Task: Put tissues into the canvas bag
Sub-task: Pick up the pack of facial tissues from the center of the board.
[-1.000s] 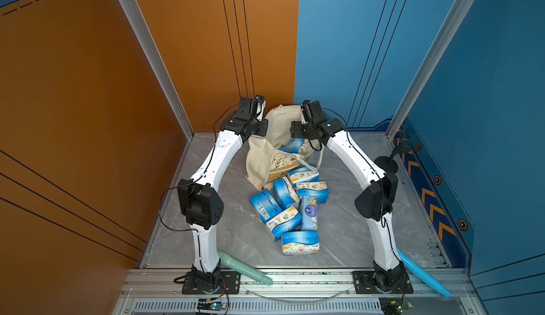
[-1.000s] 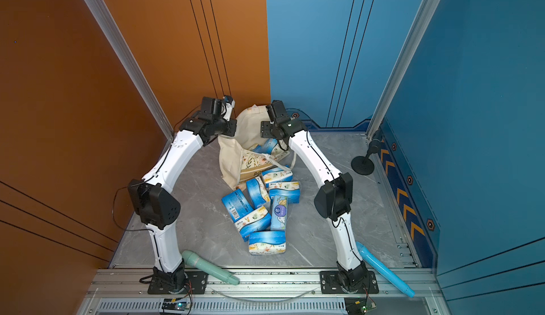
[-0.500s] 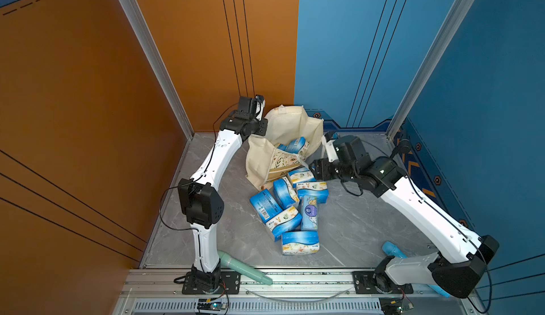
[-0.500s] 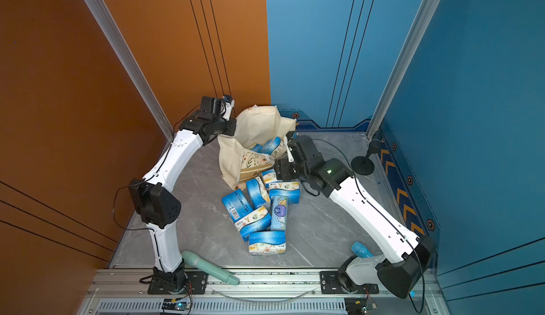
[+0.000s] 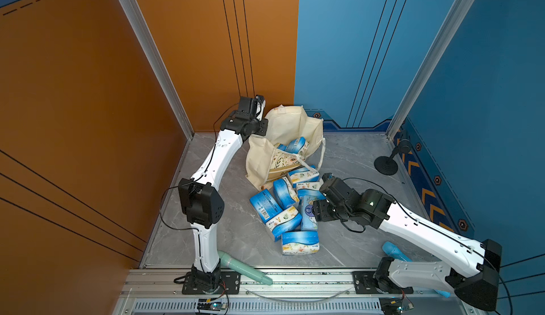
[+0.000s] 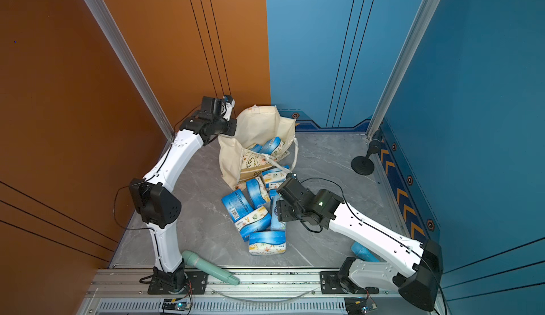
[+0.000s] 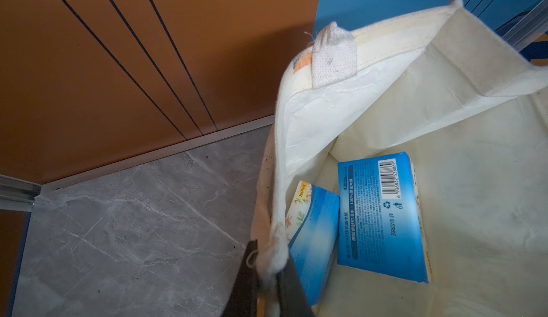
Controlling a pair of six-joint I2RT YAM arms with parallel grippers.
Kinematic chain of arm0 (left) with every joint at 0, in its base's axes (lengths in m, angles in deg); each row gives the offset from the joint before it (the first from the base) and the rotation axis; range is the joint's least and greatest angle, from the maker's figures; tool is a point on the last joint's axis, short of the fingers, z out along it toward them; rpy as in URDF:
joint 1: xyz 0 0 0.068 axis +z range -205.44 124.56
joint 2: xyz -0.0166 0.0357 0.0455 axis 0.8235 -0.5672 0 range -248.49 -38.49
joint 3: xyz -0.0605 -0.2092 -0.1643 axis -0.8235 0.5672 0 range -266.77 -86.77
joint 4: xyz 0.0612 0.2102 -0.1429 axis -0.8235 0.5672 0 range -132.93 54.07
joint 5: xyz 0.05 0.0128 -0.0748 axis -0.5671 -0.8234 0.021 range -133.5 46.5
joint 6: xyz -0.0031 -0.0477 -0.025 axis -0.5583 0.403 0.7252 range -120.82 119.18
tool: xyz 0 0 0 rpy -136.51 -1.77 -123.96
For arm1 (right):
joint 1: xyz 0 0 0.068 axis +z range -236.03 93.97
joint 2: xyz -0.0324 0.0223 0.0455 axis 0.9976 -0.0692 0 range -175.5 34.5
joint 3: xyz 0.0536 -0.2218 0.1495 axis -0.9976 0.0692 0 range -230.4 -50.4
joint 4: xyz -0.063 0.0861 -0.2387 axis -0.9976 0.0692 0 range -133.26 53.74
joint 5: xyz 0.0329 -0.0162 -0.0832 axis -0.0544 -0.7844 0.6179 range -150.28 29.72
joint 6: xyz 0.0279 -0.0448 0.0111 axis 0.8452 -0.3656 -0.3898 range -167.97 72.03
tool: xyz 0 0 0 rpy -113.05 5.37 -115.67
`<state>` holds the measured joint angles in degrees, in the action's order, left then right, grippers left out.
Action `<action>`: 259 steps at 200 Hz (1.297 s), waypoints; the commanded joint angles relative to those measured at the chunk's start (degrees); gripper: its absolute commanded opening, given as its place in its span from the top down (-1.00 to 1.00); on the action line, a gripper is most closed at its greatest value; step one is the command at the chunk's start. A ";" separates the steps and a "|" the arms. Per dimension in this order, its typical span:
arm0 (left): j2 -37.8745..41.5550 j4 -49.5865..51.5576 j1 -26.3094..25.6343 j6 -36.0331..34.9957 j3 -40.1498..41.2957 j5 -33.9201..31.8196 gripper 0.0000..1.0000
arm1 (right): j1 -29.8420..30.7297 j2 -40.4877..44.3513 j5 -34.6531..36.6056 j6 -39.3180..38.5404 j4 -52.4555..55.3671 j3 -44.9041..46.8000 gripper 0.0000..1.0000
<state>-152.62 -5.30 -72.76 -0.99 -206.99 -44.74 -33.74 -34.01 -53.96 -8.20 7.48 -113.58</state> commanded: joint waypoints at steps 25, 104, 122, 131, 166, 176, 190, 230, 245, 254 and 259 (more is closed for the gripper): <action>-1.21 0.96 -0.70 0.34 -0.99 0.18 1.00 | -0.09 -3.34 -2.69 3.98 -3.10 2.87 -0.54; 0.30 0.96 -0.86 -0.55 0.51 0.18 1.00 | -0.79 -5.41 -1.68 5.30 -5.53 4.01 -0.61; 0.30 0.91 -0.89 -0.45 0.56 0.44 1.00 | -0.85 -5.23 -1.41 5.57 -5.57 4.04 -0.61; 0.22 0.96 -0.96 -0.45 0.50 0.53 1.00 | -0.75 -5.17 -1.30 5.68 -5.71 4.41 -0.61; -0.22 0.96 -1.05 -0.45 0.17 0.53 1.00 | -0.95 -5.71 -3.56 5.92 -7.41 5.23 -0.59; -0.39 0.95 -1.05 -0.48 0.03 0.62 1.00 | -0.93 -6.01 -4.35 6.10 -8.28 5.39 -0.59; -0.49 0.96 -1.05 -0.39 -0.06 0.62 1.00 | -0.93 -6.73 -4.10 6.20 -8.63 5.59 -0.59; -0.66 0.95 -1.16 -0.50 0.08 0.71 1.00 | -1.11 -9.47 -3.29 6.84 -11.11 5.79 -0.58; -0.74 0.96 -1.14 -0.64 0.16 0.79 1.00 | -1.23 -10.51 -2.09 7.25 -12.18 5.89 -0.58; -0.75 0.96 -1.11 -0.71 0.25 0.80 1.00 | -1.30 -11.21 -1.55 7.49 -12.73 5.88 -0.57; -0.75 0.95 -1.13 -0.67 0.24 0.80 1.00 | -1.33 -11.57 -1.25 7.59 -13.05 5.83 -0.57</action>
<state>-152.62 -5.39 -73.24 -1.03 -206.97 -44.74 -34.68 -44.15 -57.13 -2.41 -3.10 -108.50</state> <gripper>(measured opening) 0.098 0.789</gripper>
